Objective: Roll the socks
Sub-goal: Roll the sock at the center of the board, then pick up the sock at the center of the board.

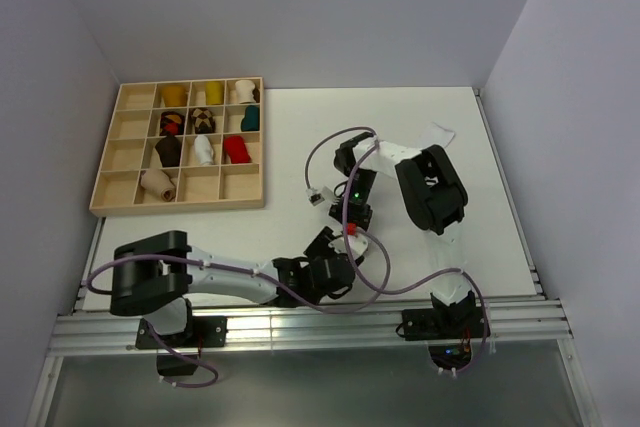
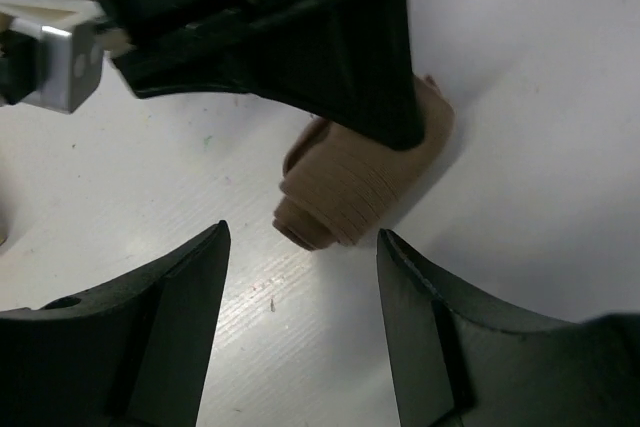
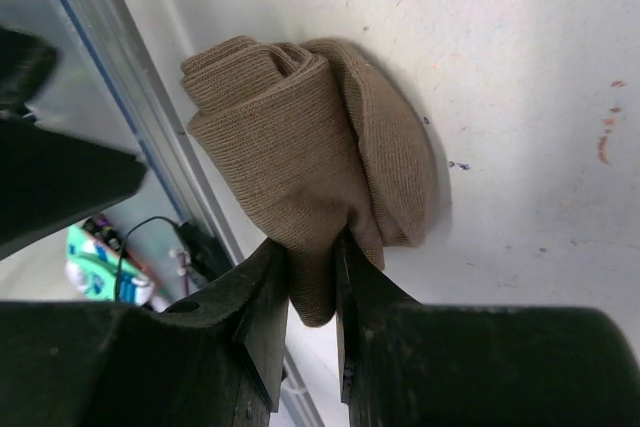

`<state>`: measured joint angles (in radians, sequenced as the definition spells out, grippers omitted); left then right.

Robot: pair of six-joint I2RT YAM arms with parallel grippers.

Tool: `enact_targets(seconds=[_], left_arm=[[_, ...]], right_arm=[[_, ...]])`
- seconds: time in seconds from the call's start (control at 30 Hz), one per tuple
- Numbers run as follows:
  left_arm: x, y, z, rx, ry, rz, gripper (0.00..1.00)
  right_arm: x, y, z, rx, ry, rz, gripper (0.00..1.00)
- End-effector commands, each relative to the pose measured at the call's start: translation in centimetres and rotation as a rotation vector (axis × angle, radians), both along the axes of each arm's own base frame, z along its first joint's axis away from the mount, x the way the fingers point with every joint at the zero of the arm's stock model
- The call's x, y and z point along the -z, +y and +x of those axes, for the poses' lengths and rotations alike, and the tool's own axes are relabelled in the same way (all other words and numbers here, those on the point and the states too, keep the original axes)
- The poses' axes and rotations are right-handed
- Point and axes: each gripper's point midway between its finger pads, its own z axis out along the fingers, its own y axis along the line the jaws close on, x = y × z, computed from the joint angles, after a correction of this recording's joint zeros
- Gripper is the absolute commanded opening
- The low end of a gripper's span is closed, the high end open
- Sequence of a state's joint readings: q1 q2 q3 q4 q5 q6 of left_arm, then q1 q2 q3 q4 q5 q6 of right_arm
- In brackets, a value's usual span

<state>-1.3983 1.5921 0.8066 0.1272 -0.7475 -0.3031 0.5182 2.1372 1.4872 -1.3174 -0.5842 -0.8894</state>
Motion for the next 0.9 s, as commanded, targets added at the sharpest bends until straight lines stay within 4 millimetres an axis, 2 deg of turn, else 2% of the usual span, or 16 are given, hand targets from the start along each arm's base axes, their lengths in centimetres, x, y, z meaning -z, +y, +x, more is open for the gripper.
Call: enact_targets(seconds=[0.0, 0.03, 0.13, 0.33, 0.47, 0.6, 0.87], left_arm=[[-0.8, -1.0, 0.2, 0.026, -0.127, 0.108, 0.66], [0.0, -1.3, -0.2, 0.058, -0.139, 0.153, 0.67], [0.6, -1.9, -0.7, 0.106, -0.168, 0.21, 0.68], [0.8, -2.8, -1.8, 0.24, -0.241, 0.272, 0.69], [0.7, -4.0, -2.8, 0.354, -0.268, 0.237, 0.7], [1.3, -4.3, -3.3, 0.434, -0.268, 0.259, 0.72], [1.6, -4.6, -1.7, 0.476, -0.28, 0.256, 0.7]], right_arm=[[2.6, -1.3, 1.1, -0.035, -0.026, -0.07, 0.18], [2.6, -1.5, 1.1, -0.029, -0.018, -0.074, 0.18], [2.7, -1.5, 1.2, -0.019, 0.004, -0.077, 0.18], [2.9, -1.7, 1.4, -0.008, 0.012, -0.089, 0.19], [3.2, -1.8, 1.4, -0.006, 0.029, -0.104, 0.19], [3.2, -1.6, 1.5, 0.005, 0.042, -0.102, 0.19], [3.6, -1.7, 1.5, 0.012, 0.058, -0.104, 0.19]])
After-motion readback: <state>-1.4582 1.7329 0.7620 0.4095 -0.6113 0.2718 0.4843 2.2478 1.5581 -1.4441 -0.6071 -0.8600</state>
